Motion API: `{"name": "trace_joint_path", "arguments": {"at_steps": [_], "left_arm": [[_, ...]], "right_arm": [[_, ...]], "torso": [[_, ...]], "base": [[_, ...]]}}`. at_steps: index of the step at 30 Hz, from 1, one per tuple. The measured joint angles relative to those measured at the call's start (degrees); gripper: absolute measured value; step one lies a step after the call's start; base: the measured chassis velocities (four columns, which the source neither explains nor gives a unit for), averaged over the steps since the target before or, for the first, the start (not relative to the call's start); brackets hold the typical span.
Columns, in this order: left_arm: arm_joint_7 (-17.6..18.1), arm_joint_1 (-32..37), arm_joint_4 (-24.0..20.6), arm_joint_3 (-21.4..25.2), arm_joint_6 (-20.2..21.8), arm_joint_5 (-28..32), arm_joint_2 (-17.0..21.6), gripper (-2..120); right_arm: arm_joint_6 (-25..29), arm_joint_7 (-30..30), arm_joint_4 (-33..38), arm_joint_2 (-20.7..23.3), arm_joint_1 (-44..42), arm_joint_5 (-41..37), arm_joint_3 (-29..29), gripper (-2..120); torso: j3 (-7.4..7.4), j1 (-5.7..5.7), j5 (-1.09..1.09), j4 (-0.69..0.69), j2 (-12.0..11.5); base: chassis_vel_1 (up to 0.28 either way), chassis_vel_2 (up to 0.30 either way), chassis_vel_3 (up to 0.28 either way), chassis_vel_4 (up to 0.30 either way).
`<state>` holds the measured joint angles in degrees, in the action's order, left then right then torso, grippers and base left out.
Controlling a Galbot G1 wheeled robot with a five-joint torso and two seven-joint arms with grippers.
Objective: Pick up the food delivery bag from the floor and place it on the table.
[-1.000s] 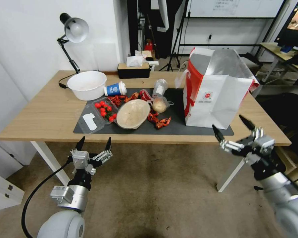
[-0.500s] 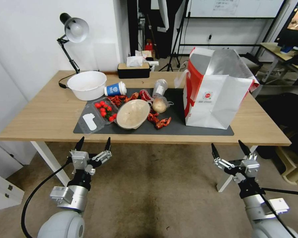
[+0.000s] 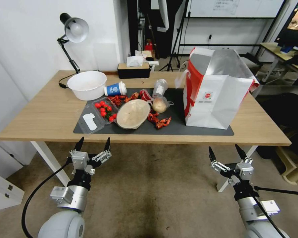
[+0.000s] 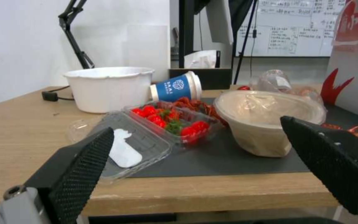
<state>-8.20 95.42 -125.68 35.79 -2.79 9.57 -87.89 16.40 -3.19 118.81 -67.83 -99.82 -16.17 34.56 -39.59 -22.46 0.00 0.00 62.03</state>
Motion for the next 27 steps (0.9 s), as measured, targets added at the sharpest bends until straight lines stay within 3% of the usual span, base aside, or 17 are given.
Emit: {"name": "trace_joint_path", "arguments": {"at_steps": [27], "left_arm": [[-0.1,0.2,0.3,0.2,-0.9,-0.1,0.4,100]], "right_arm": [[-0.8,0.0,0.1,-0.2,0.2,-0.4,0.1,100]], "torso": [[0.0,0.0,0.0,0.0,0.0]], "base": [[0.0,0.0,0.0,0.0]]}}
